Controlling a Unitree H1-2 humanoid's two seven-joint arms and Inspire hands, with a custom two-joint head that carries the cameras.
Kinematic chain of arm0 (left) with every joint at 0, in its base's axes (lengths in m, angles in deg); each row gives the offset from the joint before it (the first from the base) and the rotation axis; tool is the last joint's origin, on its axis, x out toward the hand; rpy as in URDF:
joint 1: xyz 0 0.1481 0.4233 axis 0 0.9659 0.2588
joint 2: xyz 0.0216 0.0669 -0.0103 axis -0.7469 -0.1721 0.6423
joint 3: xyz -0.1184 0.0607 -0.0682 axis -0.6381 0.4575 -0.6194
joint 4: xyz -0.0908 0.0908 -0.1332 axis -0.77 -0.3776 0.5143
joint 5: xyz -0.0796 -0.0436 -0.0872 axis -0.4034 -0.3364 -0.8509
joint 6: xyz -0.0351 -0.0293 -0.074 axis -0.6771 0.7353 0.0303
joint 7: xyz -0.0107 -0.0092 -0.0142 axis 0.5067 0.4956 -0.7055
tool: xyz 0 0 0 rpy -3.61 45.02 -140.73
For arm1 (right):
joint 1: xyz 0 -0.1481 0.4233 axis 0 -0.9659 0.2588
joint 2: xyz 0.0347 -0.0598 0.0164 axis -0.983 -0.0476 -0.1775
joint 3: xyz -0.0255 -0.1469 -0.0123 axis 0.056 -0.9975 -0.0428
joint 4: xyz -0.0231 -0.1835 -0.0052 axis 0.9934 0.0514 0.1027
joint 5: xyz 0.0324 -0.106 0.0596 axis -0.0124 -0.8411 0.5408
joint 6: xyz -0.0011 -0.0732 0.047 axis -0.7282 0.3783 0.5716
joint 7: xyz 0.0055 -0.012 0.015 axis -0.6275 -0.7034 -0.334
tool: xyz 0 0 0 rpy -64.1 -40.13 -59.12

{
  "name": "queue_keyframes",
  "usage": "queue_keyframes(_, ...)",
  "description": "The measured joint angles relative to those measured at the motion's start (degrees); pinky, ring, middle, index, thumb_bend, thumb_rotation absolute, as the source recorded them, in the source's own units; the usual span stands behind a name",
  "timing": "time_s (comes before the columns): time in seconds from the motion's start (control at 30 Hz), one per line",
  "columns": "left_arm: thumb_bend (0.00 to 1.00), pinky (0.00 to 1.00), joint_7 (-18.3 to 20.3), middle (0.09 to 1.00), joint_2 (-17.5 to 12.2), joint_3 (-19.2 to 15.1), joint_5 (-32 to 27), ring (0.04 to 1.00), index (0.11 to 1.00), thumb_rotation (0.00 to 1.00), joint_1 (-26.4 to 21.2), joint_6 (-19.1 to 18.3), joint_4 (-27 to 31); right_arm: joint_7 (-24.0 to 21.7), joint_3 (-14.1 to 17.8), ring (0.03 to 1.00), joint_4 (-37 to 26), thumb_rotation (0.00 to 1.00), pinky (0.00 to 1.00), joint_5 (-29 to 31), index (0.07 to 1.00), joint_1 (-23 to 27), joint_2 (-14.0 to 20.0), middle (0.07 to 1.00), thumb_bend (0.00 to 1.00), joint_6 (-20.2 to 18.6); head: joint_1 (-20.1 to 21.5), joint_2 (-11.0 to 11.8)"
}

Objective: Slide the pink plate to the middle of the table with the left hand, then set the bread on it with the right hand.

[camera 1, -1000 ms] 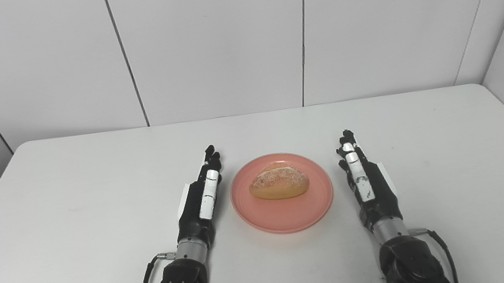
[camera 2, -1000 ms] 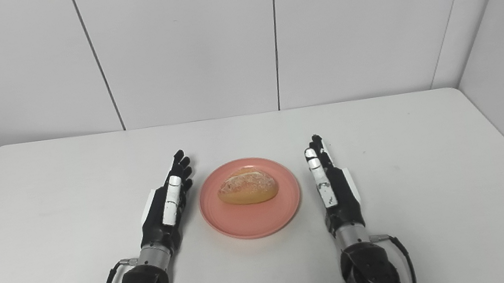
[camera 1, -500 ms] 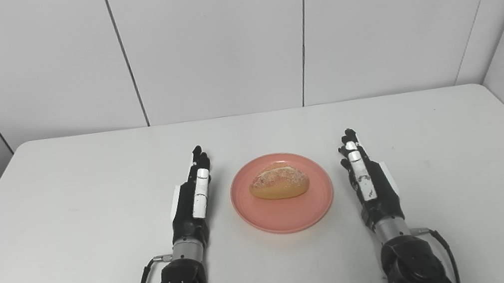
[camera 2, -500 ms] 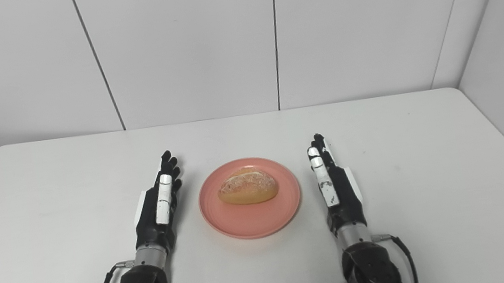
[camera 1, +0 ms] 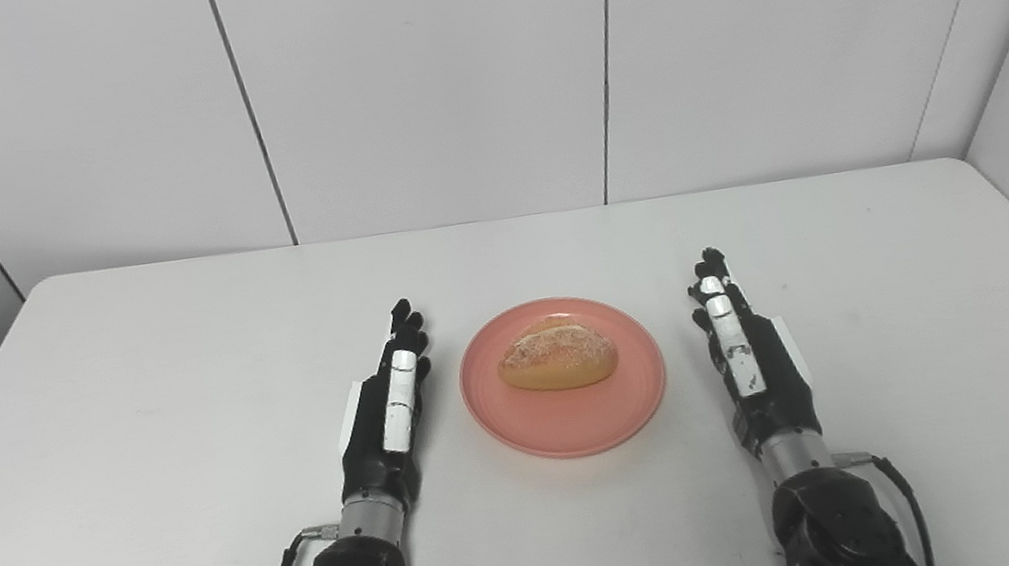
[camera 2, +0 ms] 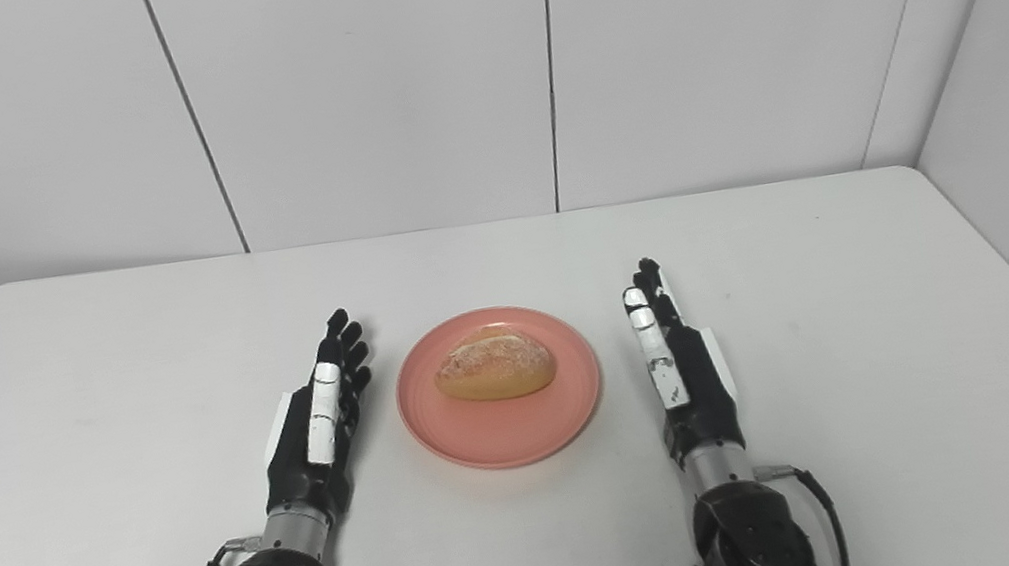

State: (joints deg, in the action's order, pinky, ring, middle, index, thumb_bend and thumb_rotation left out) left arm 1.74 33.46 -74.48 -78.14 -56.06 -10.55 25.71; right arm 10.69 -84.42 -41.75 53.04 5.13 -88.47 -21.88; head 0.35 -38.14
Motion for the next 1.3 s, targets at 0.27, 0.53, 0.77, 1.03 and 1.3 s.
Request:
queue_keyframes(0.27, 0.68, 1.0, 0.7, 1.0, -1.1, -0.6, -2.0, 1.0, 1.0, 1.0, 1.6, -1.4, 2.4, -0.4, 0.0, 1.0, -1.7, 0.92, 1.0, 0.4, 1.0, -1.9, 0.7, 1.0, 0.58, -1.0, 0.4, -0.3)
queue_keyframes(0.53, 0.68, 1.0, 0.7, 1.0, -1.1, -0.6, -2.4, 1.0, 1.0, 1.0, 1.8, -1.4, 2.5, -1.6, -0.6, 1.0, -1.6, 0.94, 1.0, 0.5, 1.0, -2.0, 1.3, 1.0, 0.61, -1.1, 0.1, -0.3)
queue_keyframes(0.77, 0.69, 1.0, 0.6, 1.0, -1.1, -0.6, -2.4, 1.0, 1.0, 1.0, 1.5, -1.4, 2.1, -1.7, -0.6, 1.0, -1.2, 0.94, 1.0, 0.4, 1.0, -1.8, 1.4, 1.0, 0.58, -1.1, -0.2, -0.1)
queue_keyframes(1.03, 0.68, 1.0, 0.6, 1.0, -1.2, -0.6, -2.2, 1.0, 1.0, 1.0, 0.3, -0.7, 0.4, -1.7, -0.3, 1.0, -1.1, 0.92, 1.0, 0.3, 1.0, -1.7, 2.0, 1.0, 0.59, -1.1, -0.4, -0.3)
queue_keyframes(1.3, 0.68, 1.0, 0.6, 1.0, -1.2, -1.3, -2.8, 1.0, 1.0, 1.0, 0.0, -0.6, 0.1, -1.6, -0.3, 1.0, -0.9, 0.93, 1.0, 0.2, 1.0, -1.5, 2.2, 1.0, 0.57, -1.1, -0.4, -0.5)
